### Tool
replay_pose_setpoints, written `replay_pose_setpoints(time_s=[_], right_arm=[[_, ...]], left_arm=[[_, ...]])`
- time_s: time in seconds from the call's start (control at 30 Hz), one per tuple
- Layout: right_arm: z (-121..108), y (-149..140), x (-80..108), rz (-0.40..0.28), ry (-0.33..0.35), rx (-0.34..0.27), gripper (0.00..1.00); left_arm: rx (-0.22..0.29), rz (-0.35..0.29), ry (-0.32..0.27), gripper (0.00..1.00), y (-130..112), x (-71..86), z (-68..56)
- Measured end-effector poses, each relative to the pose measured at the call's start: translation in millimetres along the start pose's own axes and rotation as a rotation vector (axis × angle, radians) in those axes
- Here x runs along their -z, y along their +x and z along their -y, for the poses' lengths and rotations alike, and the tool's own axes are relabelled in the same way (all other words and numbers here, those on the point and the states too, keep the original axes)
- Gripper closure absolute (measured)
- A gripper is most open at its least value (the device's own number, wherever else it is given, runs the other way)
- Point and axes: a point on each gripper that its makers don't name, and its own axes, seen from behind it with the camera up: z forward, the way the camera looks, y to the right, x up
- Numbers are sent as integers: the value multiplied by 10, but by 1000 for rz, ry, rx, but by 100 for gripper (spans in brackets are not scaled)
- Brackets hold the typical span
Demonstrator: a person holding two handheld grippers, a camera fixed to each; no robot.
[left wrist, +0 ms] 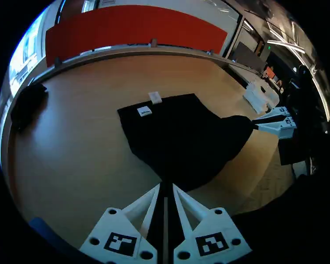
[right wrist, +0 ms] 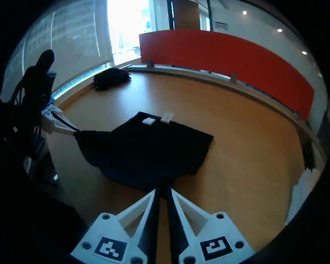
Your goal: Fold towel
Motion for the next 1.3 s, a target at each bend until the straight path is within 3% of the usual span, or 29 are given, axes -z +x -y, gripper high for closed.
replay_pose_setpoints(time_s=[0.3, 0.53, 1.3], right_arm=[[46, 12, 4, -3, 6, -5, 89], [-15, 100, -19, -15, -1, -9, 89], [-697, 665, -464, -45, -76, 12, 89]], left_arm=[[2, -7, -7, 95, 27, -7, -18], [9, -29, -4, 95, 165, -32, 48], [-30, -104, 19, 95, 1083, -323, 467]])
